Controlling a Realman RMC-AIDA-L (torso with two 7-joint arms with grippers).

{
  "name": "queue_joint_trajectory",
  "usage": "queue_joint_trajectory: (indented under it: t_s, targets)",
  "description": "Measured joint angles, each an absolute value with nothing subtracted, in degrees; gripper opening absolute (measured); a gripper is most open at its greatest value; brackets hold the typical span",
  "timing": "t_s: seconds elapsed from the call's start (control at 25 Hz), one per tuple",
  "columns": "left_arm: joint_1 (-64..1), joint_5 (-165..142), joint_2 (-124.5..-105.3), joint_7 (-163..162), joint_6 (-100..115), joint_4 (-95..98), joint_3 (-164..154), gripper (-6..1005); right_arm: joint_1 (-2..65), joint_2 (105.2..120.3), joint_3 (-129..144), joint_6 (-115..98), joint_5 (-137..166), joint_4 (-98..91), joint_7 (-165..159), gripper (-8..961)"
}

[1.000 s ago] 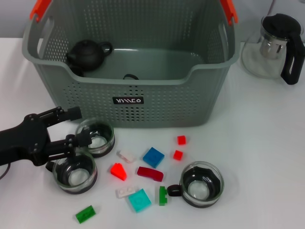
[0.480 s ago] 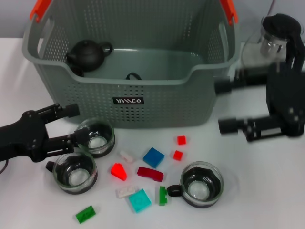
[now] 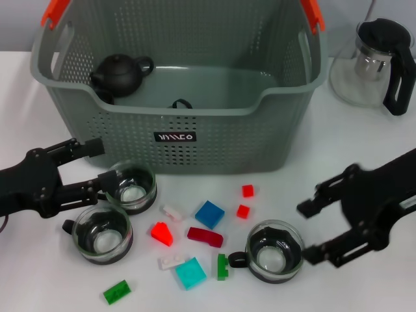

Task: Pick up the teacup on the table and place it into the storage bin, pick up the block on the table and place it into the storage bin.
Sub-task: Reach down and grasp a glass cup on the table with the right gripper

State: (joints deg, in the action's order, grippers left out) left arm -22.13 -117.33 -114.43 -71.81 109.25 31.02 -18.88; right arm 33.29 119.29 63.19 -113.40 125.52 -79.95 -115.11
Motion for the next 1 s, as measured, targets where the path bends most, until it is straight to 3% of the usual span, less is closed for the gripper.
queue_joint_trajectory:
  t_s: [0.2, 0.56, 1.0]
  targets:
    - [-22.3, -117.32, -114.43, -71.8, 109.24, 30.98, -18.9, 842, 38.22, 120.32, 74.16, -112.63, 132.85, -79.28, -117.95, 749]
    - [-22.07, -117.33, -114.43, -71.54, 109.16, 30.81, -18.55, 842, 45.93, 120.48, 89.94, -105.8, 137.25, -69.75, -124.2, 743]
    - [-21.82, -117.66, -114.63, -71.39, 108.38, 30.76, -18.28, 843, 47.3, 120.73, 99.9, -95.43, 138.8, -64.92, -126.35, 675]
